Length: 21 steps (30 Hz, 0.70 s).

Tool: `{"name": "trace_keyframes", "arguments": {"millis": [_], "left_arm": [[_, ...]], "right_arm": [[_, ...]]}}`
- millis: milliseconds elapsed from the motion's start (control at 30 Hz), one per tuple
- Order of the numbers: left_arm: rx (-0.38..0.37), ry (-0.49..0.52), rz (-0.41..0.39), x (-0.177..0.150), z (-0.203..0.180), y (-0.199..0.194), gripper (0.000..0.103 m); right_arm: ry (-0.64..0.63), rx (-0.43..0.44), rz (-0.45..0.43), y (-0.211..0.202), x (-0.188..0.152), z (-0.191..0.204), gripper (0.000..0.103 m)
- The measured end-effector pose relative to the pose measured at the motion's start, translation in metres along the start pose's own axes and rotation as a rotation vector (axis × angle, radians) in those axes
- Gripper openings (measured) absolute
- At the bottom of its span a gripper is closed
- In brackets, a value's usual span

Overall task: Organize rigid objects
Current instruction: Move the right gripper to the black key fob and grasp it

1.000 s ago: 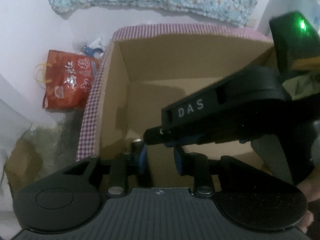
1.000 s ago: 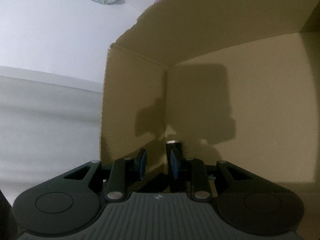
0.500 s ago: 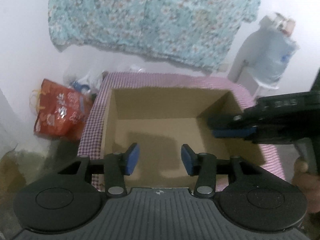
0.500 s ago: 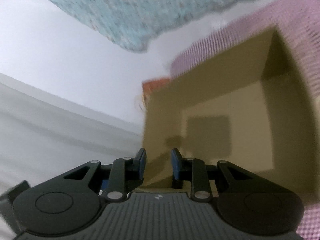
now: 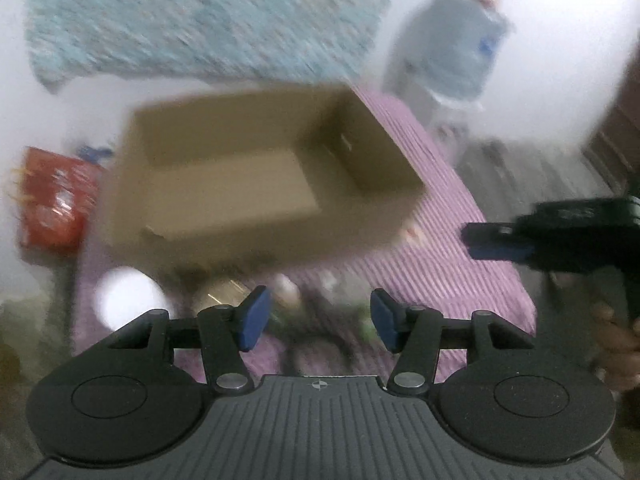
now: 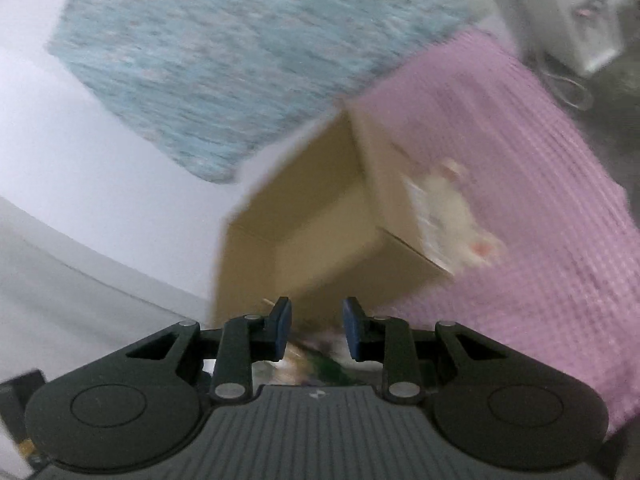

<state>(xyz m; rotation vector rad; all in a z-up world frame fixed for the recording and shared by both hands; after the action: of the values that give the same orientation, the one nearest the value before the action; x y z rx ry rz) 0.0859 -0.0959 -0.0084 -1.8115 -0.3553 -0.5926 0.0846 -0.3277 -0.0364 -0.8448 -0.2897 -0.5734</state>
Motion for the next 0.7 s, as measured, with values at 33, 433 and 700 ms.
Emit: {"name": "trace_keyframes", "arguments": {"millis": [33,433,700], "left_arm": [[-0.018,0.012,0.024,-0.007,-0.005,0.007,0.055],[-0.082,0.132,0.202,-0.033,-0.056,0.102,0.043],[-0.102,0.118,0.28,-0.039,-0.059,0.126,0.039]], "right_arm": [[-0.006,-0.028,0.03,0.005,-0.006,-0.006,0.03],[-0.1,-0.097,0.213,0.078,-0.005,-0.05,0.03],[-0.092,-0.059,0.291,0.099,-0.016,-0.052,0.028]]}}
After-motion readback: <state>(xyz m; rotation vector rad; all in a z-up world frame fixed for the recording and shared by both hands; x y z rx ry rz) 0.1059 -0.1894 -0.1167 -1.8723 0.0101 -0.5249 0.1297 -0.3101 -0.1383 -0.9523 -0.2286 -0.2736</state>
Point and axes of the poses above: each gripper's, at about its wrist camera, not at the fingertips, and y roughly the way its jaws point, z to its left, x to its top, the point moved 3 cm from there along y, roughly the way its jaws point, and after that the axes turned 8 degrees about -y, right-handed, at the moved point
